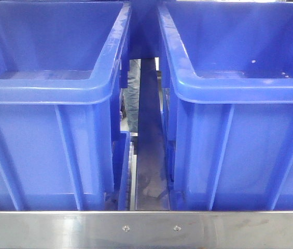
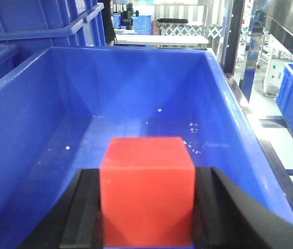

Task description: Sort and place red and blue blocks on shelf

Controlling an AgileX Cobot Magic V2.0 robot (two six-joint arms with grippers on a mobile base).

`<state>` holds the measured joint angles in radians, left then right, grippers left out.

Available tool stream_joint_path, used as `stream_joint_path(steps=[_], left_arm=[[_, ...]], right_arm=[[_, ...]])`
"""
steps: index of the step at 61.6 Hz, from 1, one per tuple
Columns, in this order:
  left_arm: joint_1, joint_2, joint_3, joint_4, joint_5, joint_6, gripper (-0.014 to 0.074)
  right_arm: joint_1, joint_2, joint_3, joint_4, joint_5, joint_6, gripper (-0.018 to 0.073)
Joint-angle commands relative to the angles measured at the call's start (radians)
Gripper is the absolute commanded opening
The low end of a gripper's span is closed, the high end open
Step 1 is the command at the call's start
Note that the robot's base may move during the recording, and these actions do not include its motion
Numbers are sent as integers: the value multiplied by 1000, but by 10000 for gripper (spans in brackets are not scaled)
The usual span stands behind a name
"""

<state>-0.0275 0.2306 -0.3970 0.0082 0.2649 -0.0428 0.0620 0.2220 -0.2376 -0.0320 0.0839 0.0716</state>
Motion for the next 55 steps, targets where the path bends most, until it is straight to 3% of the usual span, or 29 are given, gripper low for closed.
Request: stream_joint_path(steps=[1,33,55], left_arm=[[2,9,-29,-8,-92,-7,132],[2,9,-29,-8,-92,-7,132],[2,12,-29,-8,-79,-7,132]], right_arm=[[-4,8,-29,-1,-94,-5,77],[-4,8,-29,-1,-125,-5,77],[-4,14,-53,6,-22,-5,47]])
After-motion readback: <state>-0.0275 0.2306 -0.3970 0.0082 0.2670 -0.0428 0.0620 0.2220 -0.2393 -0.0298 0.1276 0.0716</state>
